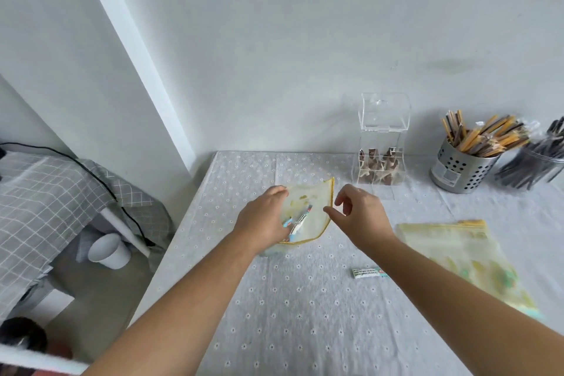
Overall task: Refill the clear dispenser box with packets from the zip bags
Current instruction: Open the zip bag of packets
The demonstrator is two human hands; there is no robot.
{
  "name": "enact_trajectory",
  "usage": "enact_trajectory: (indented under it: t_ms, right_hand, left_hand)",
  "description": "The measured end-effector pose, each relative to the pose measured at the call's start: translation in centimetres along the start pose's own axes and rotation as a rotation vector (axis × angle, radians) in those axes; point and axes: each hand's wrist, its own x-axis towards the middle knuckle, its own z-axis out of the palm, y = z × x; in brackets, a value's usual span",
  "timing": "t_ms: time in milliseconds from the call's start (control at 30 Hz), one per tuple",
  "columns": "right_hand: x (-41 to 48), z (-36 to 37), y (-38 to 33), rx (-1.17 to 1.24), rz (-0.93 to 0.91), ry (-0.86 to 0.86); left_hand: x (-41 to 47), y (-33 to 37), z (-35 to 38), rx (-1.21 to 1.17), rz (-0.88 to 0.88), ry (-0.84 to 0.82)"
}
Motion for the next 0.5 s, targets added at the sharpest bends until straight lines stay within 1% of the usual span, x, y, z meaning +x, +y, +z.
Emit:
enact_trajectory:
  t_ms: [33,67,133,200,300,367,433,500]
  right_hand:
    - [0.0,-0.2,-0.5,-0.001,-0.082,0.009]
    - [0.1,-0.3,-1.2,0.014,-0.168,-0.023]
    - [0.6,0.1,-2.5,0.04,-0.292,-0.171]
    - [1.3,1.2,-3.3,-0.015,-0.288,-0.371]
    - [3.0,3.9,-3.1,-0.297,-0.293,-0.616]
    - [3.8,5.5,-2.8,-0.435,-0.273,-0.741]
    - [4.5,7.0,-2.7,-0.521,-0.254,-0.851]
    - [5.0,8.4,-2.8,-0.595,-0.265,-0.918]
  left_hand:
    - [-0.1,0.0,-0.2,-0.006,0.023,-0.013]
    - [-0.2,0.1,-0.4,-0.011,0.038,-0.02]
    - [-0.5,0.1,-0.6,-0.02,0.039,-0.024]
    - [-1.0,0.1,-0.4,-0.034,0.026,-0.029]
    - [-1.7,0.0,0.3,-0.066,0.012,-0.054]
    - [-2.1,0.0,0.2,-0.086,0.004,-0.084]
    - [-2.2,0.1,-0.1,-0.111,-0.017,-0.11]
    - [-2.1,0.1,-0.4,-0.127,-0.03,-0.119]
